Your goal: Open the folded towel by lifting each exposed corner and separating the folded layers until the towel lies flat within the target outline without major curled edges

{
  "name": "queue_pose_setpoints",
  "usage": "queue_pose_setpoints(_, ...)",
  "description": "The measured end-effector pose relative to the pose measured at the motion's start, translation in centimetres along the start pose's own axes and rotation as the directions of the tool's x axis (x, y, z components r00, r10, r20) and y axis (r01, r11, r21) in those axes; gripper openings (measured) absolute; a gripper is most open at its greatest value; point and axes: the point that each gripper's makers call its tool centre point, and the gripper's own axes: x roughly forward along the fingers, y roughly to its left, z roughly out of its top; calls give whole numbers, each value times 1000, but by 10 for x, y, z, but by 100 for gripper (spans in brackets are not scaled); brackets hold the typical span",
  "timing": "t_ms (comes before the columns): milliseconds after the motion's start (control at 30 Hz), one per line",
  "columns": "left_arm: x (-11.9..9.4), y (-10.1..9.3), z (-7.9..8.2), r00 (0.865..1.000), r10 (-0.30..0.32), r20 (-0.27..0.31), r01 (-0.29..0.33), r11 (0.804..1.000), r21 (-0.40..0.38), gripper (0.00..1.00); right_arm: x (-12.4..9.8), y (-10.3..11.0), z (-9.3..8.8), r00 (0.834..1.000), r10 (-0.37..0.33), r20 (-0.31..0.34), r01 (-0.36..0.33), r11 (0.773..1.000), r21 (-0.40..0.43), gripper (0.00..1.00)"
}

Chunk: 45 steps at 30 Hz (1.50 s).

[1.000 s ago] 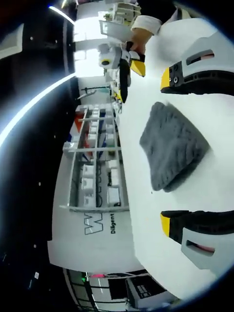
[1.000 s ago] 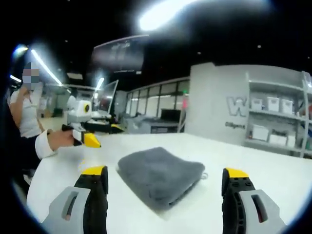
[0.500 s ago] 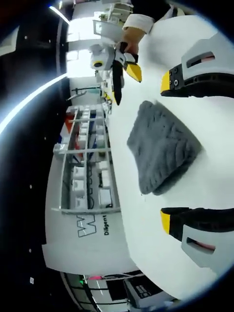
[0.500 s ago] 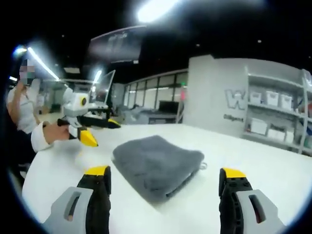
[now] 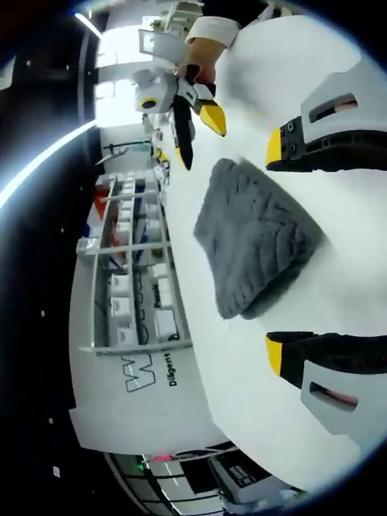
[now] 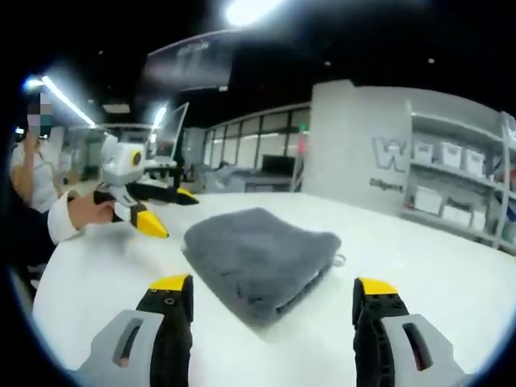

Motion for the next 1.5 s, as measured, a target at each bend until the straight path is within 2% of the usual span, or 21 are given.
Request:
queue_pose_setpoints(233,3,-2,-5,1000,-23,-12,23,1000,-3,70,-1,10,-8,1000,-6,-29,6,1000,-22,72)
queue_pose_setpoints(400,4,0,-6,1000,-13,-19,13,1000,5,65,-2,14,-12,999,-5,-38,4,1000,-29,65)
queue_pose_setpoints(600,6,0,-10,999,-16,-33,16,1000,2,64,-3,21,-17,998,-4,-56,1,999,-41,60)
queue_pose_setpoints(733,7,-2,-8,1000,-19,-18,20,1000,22,63,-4,24,-19,998,-8,-60,5,999,-47,56)
queue_pose_setpoints(967,10,-3,-14,999,-25,-42,25,1000,15,59,4,14,-21,997,-4,-74,0,999,-51,50)
queue_pose_setpoints(1200,10,-9,-21,996,-44,-72,45,999,9,49,6,12,-23,997,-10,-81,5,998,-65,43)
queue_pose_setpoints(1500,13,-13,-23,995,-50,-86,55,997,47,45,8,12,-25,996,-7,-90,0,997,-74,32)
